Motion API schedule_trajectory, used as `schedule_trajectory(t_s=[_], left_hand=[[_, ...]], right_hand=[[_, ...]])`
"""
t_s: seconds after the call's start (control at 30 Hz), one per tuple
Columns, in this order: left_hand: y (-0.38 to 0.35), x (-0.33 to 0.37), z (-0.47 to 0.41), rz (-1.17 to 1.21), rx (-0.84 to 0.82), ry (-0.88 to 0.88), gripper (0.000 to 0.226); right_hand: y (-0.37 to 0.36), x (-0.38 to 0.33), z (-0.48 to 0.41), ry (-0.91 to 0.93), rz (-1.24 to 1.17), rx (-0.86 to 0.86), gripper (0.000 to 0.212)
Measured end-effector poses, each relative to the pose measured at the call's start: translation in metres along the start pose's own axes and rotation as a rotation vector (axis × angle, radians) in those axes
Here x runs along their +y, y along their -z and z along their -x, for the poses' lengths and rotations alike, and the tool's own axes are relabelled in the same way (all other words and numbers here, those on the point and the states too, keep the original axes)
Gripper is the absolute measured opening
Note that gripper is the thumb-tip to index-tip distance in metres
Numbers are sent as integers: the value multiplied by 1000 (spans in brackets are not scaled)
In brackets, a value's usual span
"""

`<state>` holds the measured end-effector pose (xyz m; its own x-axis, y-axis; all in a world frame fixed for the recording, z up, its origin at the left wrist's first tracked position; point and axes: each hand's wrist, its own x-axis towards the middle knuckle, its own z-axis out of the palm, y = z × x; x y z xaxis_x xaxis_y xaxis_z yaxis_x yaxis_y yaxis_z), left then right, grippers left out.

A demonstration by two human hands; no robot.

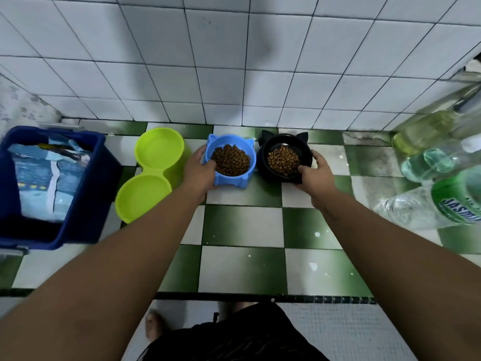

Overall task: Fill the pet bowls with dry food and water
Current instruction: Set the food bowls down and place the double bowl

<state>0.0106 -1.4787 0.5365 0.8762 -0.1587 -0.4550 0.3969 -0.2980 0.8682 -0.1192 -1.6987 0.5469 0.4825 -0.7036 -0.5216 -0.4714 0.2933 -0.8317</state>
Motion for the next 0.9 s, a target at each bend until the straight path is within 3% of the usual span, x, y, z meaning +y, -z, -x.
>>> schedule_trajectory(t_s=[0.4, 0.57, 0.7, 0.9], left_hand=[[89, -16, 70, 80, 64, -139, 48], [173, -27, 111, 157, 145, -164, 53], [249, -42, 164, 162, 203, -205, 38], [377, -96, 234, 258, 363, -127, 45]], right_hand=[[-7, 3, 94, 155, -6, -25, 60], [-36, -4, 161, 260, 12, -56, 59], [-82, 3, 233, 270, -47, -174, 59], [-166, 42, 338, 300, 4, -349, 57]])
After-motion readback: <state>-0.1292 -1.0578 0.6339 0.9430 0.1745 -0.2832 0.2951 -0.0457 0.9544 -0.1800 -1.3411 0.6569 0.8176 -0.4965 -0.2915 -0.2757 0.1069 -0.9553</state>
